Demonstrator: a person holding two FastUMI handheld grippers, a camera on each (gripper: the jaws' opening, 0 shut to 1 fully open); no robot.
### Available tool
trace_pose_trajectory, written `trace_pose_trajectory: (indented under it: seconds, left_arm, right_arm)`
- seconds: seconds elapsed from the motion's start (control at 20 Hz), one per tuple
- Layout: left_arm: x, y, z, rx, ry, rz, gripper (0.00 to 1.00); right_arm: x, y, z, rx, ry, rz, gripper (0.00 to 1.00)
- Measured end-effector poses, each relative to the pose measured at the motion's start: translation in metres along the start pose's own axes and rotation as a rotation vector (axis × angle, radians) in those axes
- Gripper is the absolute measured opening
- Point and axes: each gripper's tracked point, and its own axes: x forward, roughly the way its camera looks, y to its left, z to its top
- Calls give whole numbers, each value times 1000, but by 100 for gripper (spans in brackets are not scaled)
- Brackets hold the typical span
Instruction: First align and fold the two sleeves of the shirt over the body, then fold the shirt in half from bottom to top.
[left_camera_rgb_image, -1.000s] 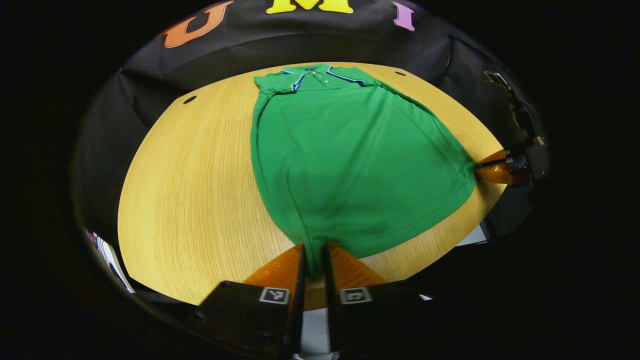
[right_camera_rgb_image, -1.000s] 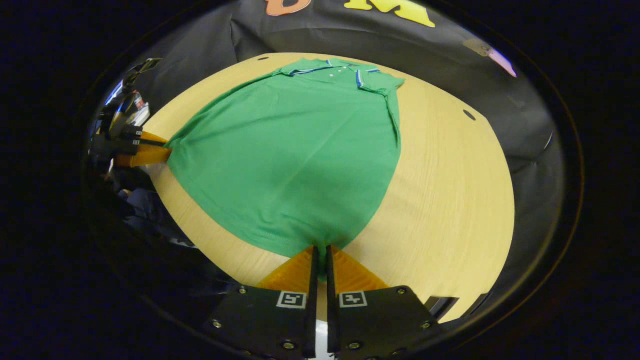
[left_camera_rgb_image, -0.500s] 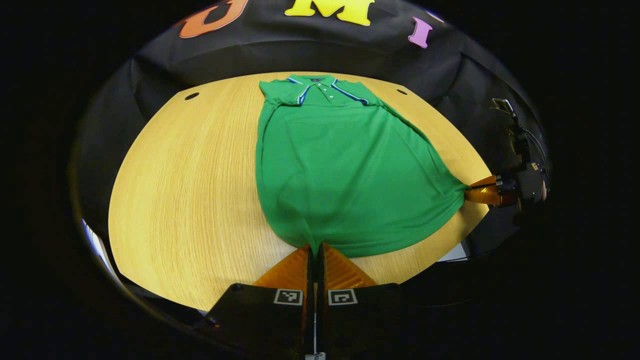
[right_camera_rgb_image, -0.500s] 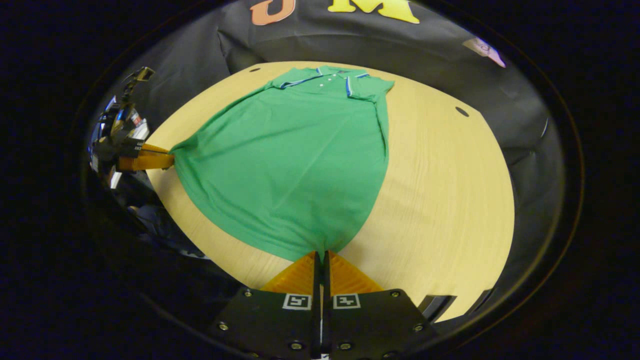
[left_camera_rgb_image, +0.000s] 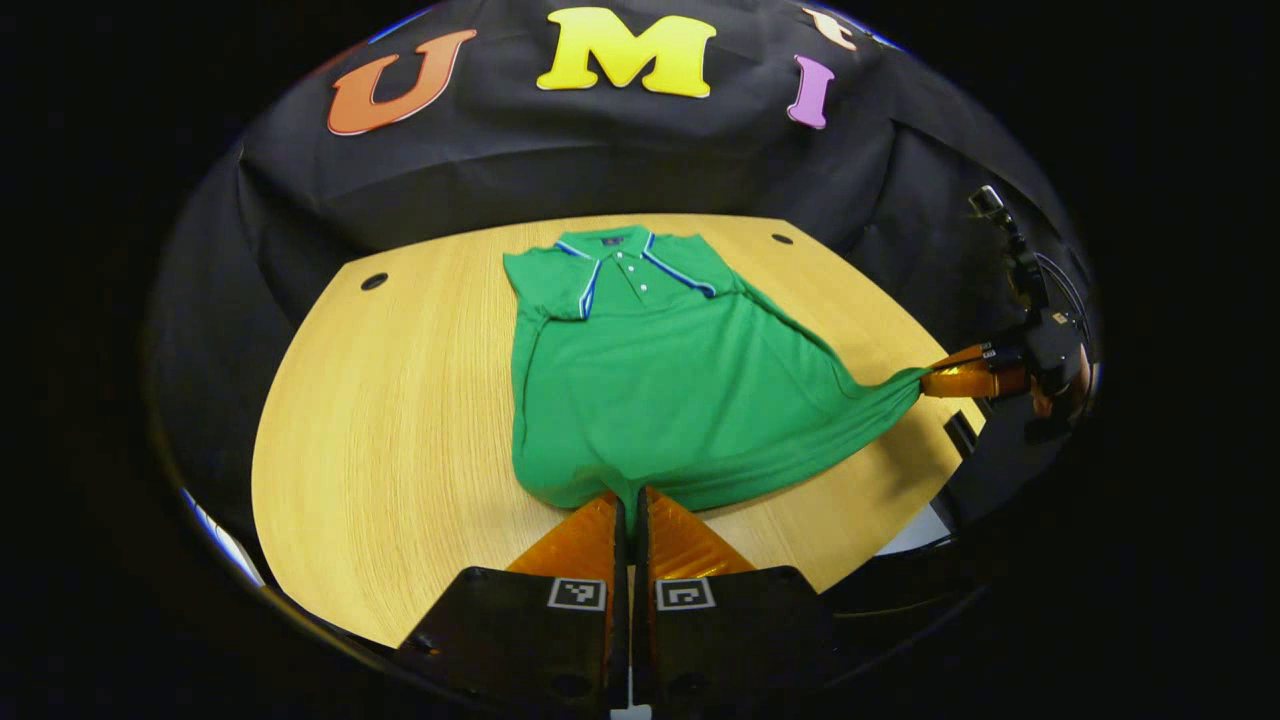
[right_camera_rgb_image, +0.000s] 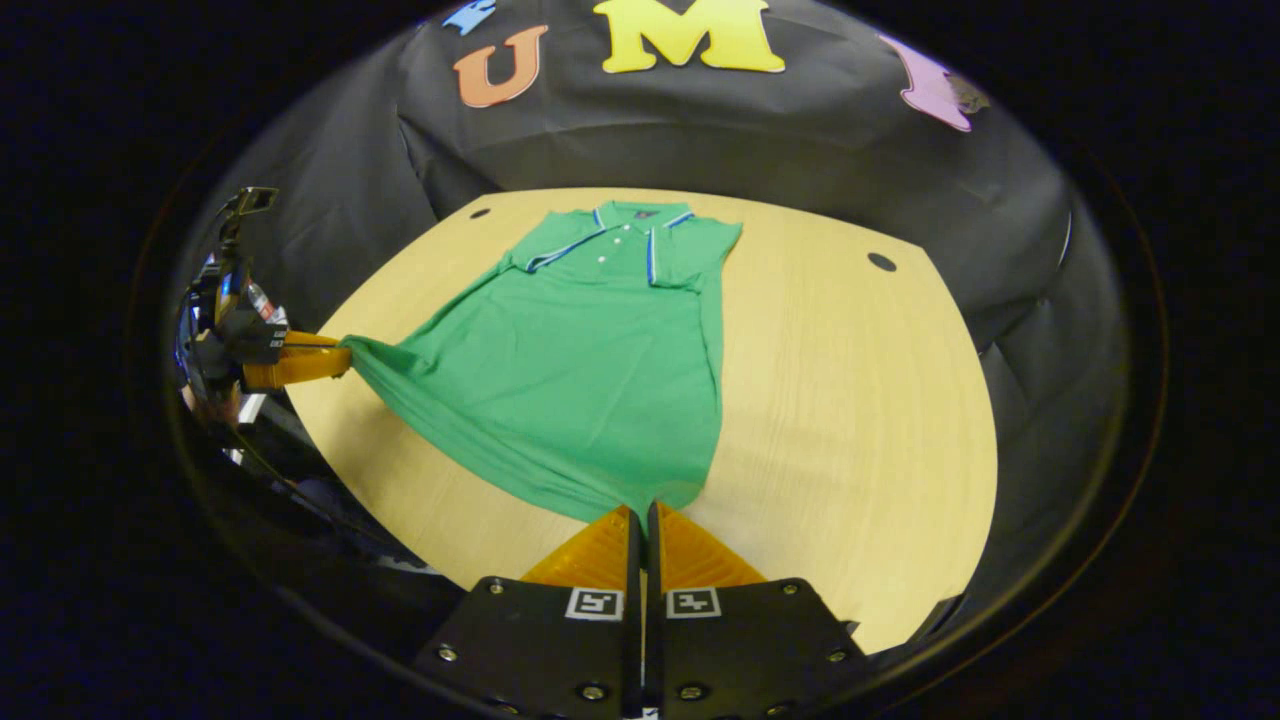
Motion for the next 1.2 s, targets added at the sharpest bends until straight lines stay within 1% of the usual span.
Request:
trace_pose_trajectory:
  seconds: [0.2, 0.5, 0.65, 1.05, 1.2]
  left_arm:
    - [6, 7, 36, 7, -52, 1, 4]
    - [17, 24, 85, 35, -115, 12, 4]
    - [23, 34, 117, 21, -163, 15, 4]
    - [54, 64, 189, 72, -242, 36, 4]
    - [72, 76, 213, 56, -267, 41, 4]
  right_arm:
    - [-4, -7, 38, -2, -49, -1, 1]
    - [-4, -20, 108, -13, -124, -1, 1]
    - [0, -28, 144, -8, -160, -8, 1]
    - [24, -47, 226, -12, -237, -36, 1]
    - [39, -54, 254, 1, -259, -45, 1]
